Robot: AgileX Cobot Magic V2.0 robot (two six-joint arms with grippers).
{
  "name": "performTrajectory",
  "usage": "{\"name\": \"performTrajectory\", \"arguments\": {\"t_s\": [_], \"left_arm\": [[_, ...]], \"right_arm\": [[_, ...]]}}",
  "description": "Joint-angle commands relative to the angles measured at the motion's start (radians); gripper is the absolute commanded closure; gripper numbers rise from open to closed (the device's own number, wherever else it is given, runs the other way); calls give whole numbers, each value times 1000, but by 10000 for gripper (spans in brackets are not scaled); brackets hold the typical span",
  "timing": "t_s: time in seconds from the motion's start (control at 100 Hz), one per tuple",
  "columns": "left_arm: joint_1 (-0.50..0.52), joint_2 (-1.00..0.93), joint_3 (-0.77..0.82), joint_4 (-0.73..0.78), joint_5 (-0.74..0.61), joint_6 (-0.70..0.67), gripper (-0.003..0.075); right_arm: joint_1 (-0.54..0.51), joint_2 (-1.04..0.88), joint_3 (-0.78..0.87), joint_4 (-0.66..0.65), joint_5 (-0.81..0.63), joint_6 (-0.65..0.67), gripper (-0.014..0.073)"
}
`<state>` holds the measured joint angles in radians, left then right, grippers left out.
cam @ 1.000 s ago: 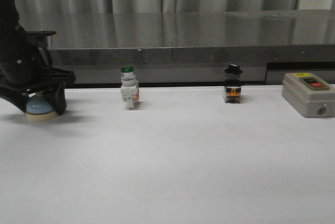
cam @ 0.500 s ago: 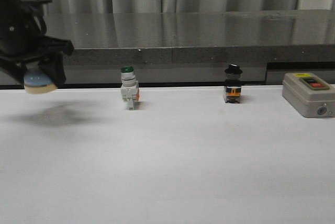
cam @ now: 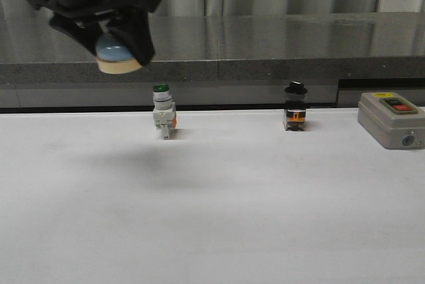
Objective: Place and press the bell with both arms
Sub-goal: 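Lift the blue bell with the left gripper, then carry the bell toward the table centre and lower it down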
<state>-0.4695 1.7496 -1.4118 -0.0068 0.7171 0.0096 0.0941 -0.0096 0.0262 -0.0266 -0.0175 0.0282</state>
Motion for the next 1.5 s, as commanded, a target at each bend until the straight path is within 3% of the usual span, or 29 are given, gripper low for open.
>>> {"name": "performTrajectory", "arguments": {"t_s": [0.0, 0.34, 0.89, 0.98, 1.13, 1.2, 1.25, 1.49], "left_arm": [[-63, -15, -28, -9, -57, 1, 595], [-222, 176, -109, 7, -101, 1, 595], [-258, 333, -136, 7, -125, 1, 584], [-258, 333, -136, 7, -124, 1, 493], [-258, 331, -136, 7, -124, 1, 148], [-258, 327, -136, 7, -117, 1, 35], [-258, 323, -136, 7, -110, 1, 13], [-258, 299, -172, 7, -56, 1, 57]], "right_arm": [[-6, -15, -13, -5, -83, -4, 653], [-6, -15, -13, -5, -83, -4, 653], [-6, -15, -13, -5, -83, -4, 653], [-6, -15, -13, -5, -83, -4, 653], [-6, -15, -13, -5, -83, -4, 653], [-6, -15, -13, -5, -83, -4, 653], [-6, -15, -13, -5, -83, -4, 653], [-6, -15, -13, -5, -83, -4, 653]]}}
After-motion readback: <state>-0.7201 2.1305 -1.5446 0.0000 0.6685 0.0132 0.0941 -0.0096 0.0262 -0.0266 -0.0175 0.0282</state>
